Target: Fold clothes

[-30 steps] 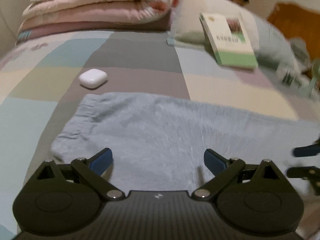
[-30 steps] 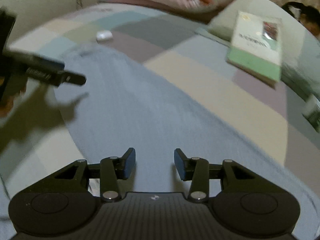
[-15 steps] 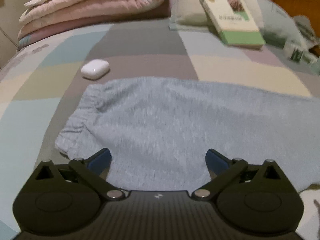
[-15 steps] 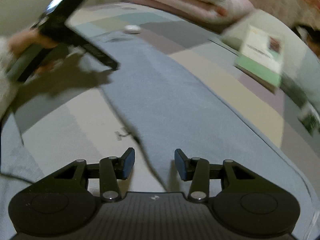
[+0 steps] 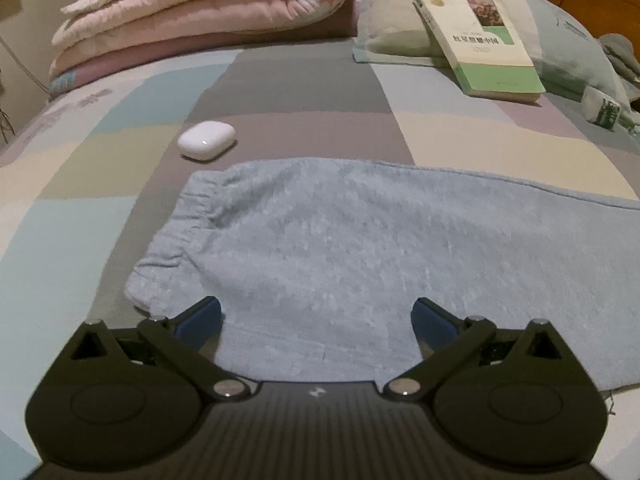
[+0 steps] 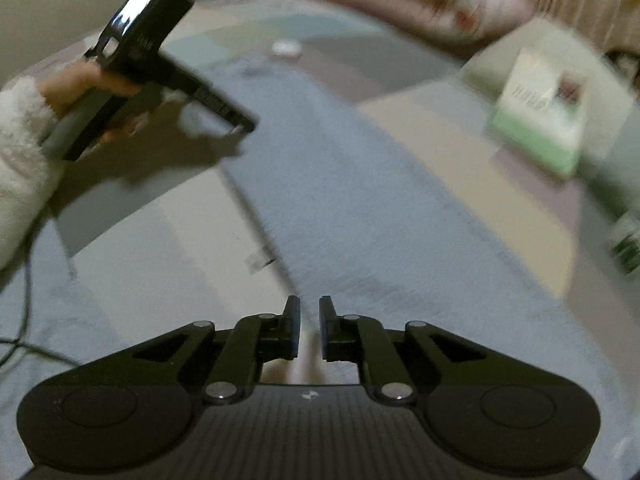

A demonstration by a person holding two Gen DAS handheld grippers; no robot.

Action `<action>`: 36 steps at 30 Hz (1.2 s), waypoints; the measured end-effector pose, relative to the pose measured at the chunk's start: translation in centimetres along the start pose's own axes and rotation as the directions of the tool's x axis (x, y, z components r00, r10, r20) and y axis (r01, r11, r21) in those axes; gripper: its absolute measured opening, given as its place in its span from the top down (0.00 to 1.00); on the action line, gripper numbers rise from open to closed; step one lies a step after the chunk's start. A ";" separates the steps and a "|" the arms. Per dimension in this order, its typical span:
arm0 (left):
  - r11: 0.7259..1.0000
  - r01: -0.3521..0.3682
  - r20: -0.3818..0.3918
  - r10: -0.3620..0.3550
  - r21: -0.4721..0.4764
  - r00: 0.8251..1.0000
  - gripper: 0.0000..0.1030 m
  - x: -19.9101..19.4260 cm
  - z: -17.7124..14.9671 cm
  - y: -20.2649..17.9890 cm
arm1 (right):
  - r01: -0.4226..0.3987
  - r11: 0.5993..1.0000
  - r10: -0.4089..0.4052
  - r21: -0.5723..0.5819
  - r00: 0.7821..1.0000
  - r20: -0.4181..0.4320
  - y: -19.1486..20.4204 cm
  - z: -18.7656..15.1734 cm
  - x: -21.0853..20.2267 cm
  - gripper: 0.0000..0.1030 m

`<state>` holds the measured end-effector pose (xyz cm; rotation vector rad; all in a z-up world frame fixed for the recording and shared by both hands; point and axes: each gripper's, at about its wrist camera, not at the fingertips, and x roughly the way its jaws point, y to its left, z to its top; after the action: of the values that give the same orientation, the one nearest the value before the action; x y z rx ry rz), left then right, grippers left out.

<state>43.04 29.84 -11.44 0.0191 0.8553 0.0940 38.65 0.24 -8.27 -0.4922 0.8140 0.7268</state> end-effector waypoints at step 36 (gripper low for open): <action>0.998 -0.040 0.045 0.043 -0.051 0.998 0.01 -0.8 0.4 1.7 | -0.024 0.964 0.056 0.264 0.992 -0.113 0.0 6.0 8.5 0.52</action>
<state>42.69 31.52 -10.46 -0.0079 0.8065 0.1534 45.48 7.42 -11.36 -0.2822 1.0197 0.6192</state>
